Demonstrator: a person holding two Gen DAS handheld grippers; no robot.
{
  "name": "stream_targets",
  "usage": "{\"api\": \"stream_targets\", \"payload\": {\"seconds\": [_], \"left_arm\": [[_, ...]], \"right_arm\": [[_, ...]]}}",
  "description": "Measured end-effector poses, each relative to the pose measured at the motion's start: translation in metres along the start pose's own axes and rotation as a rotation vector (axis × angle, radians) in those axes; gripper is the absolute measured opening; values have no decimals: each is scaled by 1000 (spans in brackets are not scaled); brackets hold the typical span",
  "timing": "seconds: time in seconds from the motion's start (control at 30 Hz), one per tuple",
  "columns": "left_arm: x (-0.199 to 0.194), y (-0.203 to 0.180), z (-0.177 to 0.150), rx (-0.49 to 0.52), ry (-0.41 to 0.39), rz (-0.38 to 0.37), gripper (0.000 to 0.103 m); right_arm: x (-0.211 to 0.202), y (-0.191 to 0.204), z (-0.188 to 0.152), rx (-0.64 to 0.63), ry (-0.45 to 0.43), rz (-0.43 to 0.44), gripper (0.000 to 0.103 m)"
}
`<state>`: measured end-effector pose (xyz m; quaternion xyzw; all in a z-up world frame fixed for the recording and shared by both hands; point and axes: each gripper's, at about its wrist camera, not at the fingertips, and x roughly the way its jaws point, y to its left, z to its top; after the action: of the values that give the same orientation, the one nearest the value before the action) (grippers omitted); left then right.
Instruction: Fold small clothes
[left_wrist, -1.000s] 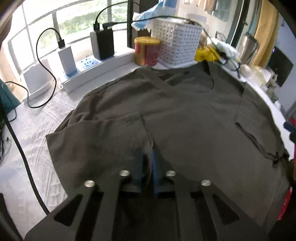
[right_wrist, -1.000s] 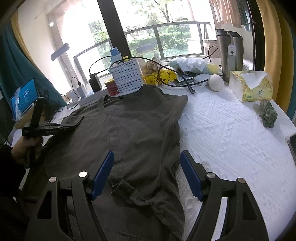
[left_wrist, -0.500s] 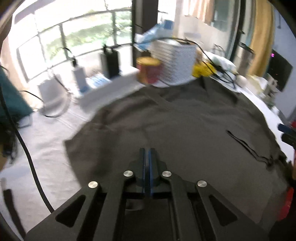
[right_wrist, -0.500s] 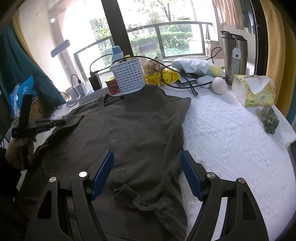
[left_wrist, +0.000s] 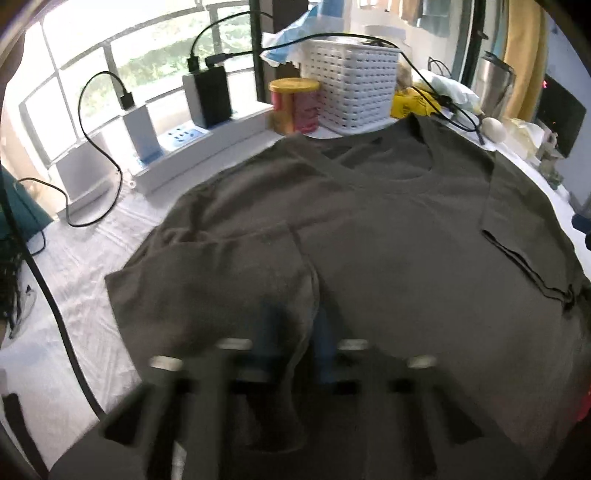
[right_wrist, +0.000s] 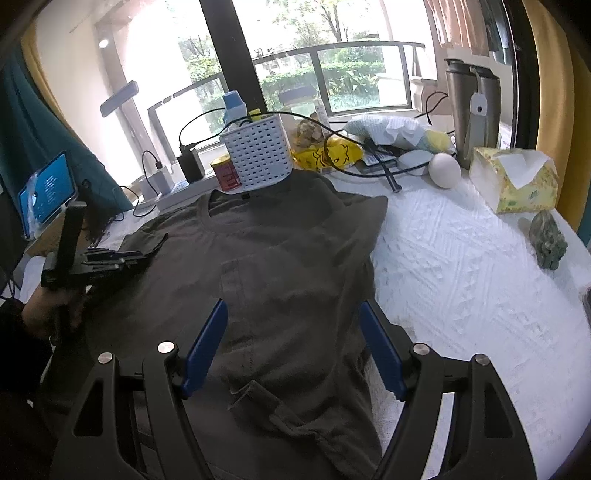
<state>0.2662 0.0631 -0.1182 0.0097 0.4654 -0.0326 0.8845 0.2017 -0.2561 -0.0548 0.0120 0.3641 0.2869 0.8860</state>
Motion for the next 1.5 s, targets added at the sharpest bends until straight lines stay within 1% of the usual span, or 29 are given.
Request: {"api": "stream_targets", "payload": {"seconds": [0.03,0.1,0.17,0.2,0.23,0.27,0.3,0.37,0.43,0.47,0.5,0.53,0.57,0.6,0.63,0.7,0.83,0.87,0.9,0.97,1.07,1.13,1.17,1.2,1.3,1.43,1.5], "left_arm": [[-2,2,1,-10,-6,-10,5],[-10,-2,2,9,-44,-28,4],[-20,-9,1,31,-74,-76,4],[-24,-14,1,52,-81,-113,4],[-25,-20,0,72,-79,-133,4],[-23,-25,-1,88,-67,-135,4],[-18,-28,-2,98,-37,-136,4],[-9,-29,-7,82,23,-115,4],[-17,-30,-14,84,18,-129,5],[-23,-29,-16,80,9,-141,7],[-33,-25,-20,59,-2,-166,15],[-39,-20,-23,35,-7,-184,27],[-45,-13,-27,6,-10,-194,34],[-52,-3,-33,-31,-9,-202,43],[-57,5,-37,-54,-8,-209,46],[-66,21,-47,-107,-5,-202,47],[-72,40,-62,-157,-7,-130,48],[-72,42,-65,-179,-9,-128,48],[-72,44,-66,-185,-14,-141,48],[-70,37,-66,-155,-10,-171,48],[-63,21,-65,-89,5,-179,48],[-57,10,-66,-53,24,-201,48],[-54,6,-67,-44,42,-214,48],[-52,1,-69,-31,64,-243,48],[-57,-10,-75,22,78,-294,48],[-63,-12,-80,36,81,-291,48],[-69,-9,-80,27,57,-280,48]], "right_arm": [[1,-1,-1,2,2,0,74],[1,-1,-1,5,3,2,74],[0,-1,-1,3,-1,1,74],[-1,0,-1,4,-5,2,74],[-1,0,0,5,-9,2,74],[-3,0,0,8,-13,4,74],[-3,0,-1,10,-16,9,74],[-1,1,-2,10,-7,6,74],[-2,4,-3,5,0,6,74],[-3,4,-3,2,0,8,74],[-3,5,-4,-1,1,8,74],[-3,7,-5,-3,5,4,74],[-2,7,-6,-2,11,-3,74],[-1,7,-6,0,18,-12,74],[0,7,-7,1,26,-19,74],[1,8,-8,0,31,-17,74],[4,15,-8,-8,37,-10,74],[5,17,-7,-10,38,-10,74],[5,19,-6,-14,38,-9,74],[4,25,-5,-25,34,-1,74],[4,33,-4,-41,35,3,74],[3,34,-4,-42,38,-1,74],[2,34,-5,-42,40,-5,74],[2,34,-5,-42,42,-8,74],[-1,33,-9,-44,57,-15,74],[-2,29,-19,-43,91,-46,74],[-7,27,-23,-40,93,-58,74]]}}
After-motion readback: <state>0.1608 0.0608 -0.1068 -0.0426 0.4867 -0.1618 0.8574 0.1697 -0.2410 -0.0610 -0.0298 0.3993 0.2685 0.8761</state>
